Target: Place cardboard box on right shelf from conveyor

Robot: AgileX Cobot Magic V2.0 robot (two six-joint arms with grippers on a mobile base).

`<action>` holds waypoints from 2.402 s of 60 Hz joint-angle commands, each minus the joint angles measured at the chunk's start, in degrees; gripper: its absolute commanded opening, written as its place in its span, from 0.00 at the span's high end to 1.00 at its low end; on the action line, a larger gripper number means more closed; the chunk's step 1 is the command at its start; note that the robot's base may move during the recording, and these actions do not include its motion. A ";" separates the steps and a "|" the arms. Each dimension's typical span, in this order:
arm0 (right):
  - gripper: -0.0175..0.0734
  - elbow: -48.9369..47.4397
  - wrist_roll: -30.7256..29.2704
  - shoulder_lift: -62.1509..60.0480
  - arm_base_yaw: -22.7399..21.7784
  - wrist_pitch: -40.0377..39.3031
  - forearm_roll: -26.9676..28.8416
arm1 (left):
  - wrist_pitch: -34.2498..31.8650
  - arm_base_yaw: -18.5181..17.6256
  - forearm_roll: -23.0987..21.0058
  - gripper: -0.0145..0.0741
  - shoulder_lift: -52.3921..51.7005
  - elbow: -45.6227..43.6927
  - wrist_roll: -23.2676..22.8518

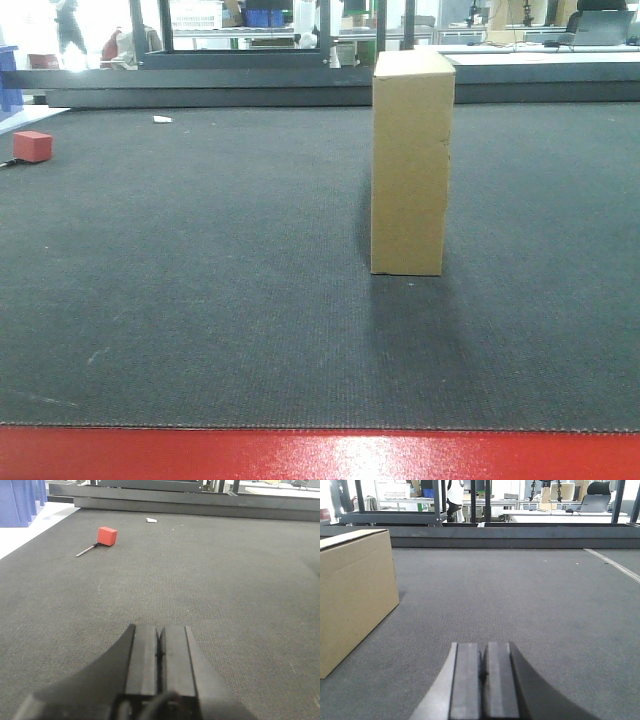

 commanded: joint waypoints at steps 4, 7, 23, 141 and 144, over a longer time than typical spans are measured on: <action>0.74 -0.29 -0.05 -1.14 -0.09 -4.67 -0.42 | -4.93 -0.44 -0.34 0.97 -0.76 0.49 0.02; 0.74 -0.29 -0.05 -1.14 -0.09 -4.67 -0.42 | -4.93 -0.44 -0.34 0.97 -0.76 0.49 0.02; 0.74 -0.29 -0.05 -1.14 -0.09 -4.67 -0.42 | -4.93 -0.44 -0.34 0.97 -0.76 0.49 0.02; 0.12 -101.98 35.92 91.85 30.66 54.22 -19.16 | -4.93 -0.44 -0.34 0.97 -0.76 0.49 0.02; 0.12 -104.45 38.44 93.94 30.85 55.82 -21.33 | -4.93 -0.44 -0.34 0.97 -0.76 0.49 0.02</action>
